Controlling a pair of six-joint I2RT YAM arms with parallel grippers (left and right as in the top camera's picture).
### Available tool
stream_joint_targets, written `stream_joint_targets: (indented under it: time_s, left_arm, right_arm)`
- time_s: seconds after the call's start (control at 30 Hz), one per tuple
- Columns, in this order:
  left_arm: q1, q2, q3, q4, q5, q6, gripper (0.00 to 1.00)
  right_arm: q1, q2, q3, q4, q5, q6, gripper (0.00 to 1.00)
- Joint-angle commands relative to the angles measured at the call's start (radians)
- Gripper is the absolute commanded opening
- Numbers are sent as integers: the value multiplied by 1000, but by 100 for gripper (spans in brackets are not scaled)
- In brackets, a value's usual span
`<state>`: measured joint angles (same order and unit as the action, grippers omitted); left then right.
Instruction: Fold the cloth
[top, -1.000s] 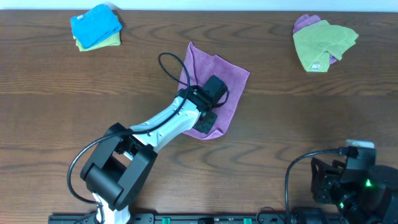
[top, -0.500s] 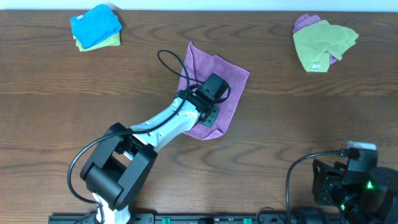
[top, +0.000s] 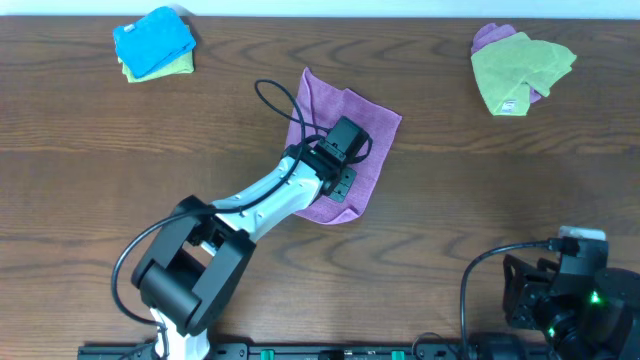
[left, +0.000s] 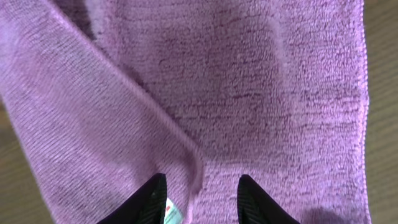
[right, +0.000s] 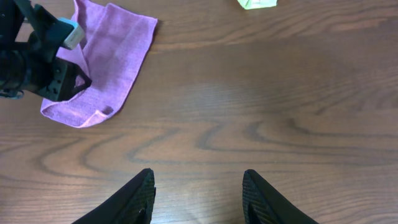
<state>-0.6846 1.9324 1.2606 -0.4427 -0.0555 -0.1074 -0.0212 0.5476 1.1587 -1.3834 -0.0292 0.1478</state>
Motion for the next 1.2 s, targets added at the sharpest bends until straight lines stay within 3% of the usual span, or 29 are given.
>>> stream_joint_targets:
  time_s: [0.0, 0.27, 0.3, 0.33, 0.43, 0.53, 0.67, 0.83, 0.97, 1.17]
  left_arm:
    - [3, 47, -2, 3, 0, 11, 38]
    - [3, 52, -2, 10, -48, 18, 18]
    - [3, 52, -2, 10, -64, 19, 8]
    - [4, 52, -2, 10, -87, 26, 6]
    - [5, 51, -2, 7, -156, 56, 6]
    - [10, 47, -1, -22, -322, 54, 6]
    - [37, 15, 0, -90, -476, 2, 6]
    - [126, -35, 0, -243, -454, -213, 6]
    - [213, -36, -3, -334, -299, -347, 6]
    - [261, -36, -3, -343, -183, -391, 6]
  right_arm:
    - [-6, -6, 15, 2, 6, -14, 46]
    - [-6, -6, 15, 2, 6, -14, 44]
    - [-6, -6, 15, 2, 6, -14, 44]
    - [-6, -6, 15, 3, 6, -14, 43]
    - [-6, -6, 15, 3, 6, -14, 43]
    - [-6, -6, 15, 3, 6, -14, 43]
    - [-6, -6, 15, 6, 8, -15, 42]
    - [-6, -6, 15, 13, 32, -15, 42]
    - [-6, -6, 15, 37, 32, -15, 45]
    - [-5, 6, -12, 46, -21, -15, 47]
